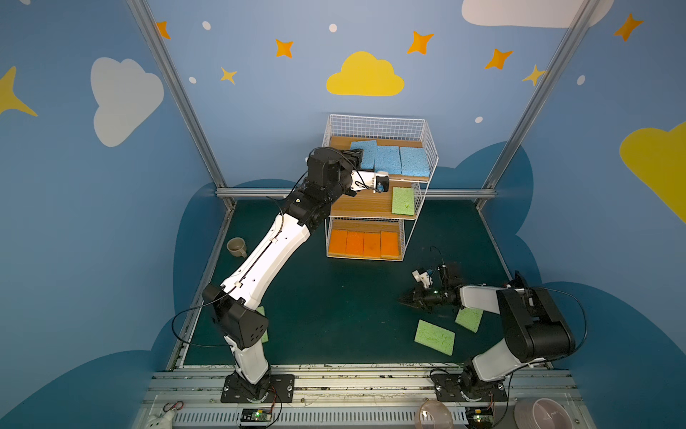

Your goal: Place and organize the cleaning sponges onto the shelf

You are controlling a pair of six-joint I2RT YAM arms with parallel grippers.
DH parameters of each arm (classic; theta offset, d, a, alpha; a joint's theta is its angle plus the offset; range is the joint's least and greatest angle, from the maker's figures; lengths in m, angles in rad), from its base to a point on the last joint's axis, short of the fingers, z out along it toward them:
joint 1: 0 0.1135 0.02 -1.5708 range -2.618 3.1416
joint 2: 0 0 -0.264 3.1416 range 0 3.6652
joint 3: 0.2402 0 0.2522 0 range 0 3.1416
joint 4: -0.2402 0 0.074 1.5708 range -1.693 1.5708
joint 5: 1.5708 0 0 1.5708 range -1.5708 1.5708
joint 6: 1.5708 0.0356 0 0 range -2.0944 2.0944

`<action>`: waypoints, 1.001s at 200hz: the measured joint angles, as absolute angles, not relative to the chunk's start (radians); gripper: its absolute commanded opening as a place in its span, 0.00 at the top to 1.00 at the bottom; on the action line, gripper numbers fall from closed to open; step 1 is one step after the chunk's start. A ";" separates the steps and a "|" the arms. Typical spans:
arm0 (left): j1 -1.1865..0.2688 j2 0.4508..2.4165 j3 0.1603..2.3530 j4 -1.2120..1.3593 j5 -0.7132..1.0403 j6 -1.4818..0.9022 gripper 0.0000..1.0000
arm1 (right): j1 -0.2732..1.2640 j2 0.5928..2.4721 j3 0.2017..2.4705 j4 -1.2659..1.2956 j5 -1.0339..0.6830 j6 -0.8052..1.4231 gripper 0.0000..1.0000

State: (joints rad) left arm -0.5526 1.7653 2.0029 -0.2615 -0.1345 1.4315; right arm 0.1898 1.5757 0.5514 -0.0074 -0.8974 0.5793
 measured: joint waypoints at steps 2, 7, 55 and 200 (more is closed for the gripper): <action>-0.553 1.764 2.001 -0.262 -0.134 1.431 0.31 | 0.190 1.576 0.551 -0.007 -0.898 0.579 1.00; -0.554 1.760 1.998 -0.262 -0.134 1.430 0.30 | 0.190 1.575 0.551 -0.007 -0.897 0.579 1.00; -0.569 1.728 1.970 -0.301 -0.142 1.415 0.21 | 0.190 1.570 0.551 -0.008 -0.897 0.579 1.00; -0.571 1.699 1.953 -0.291 -0.075 1.185 0.40 | 0.190 1.544 0.551 -0.012 -0.897 0.579 1.00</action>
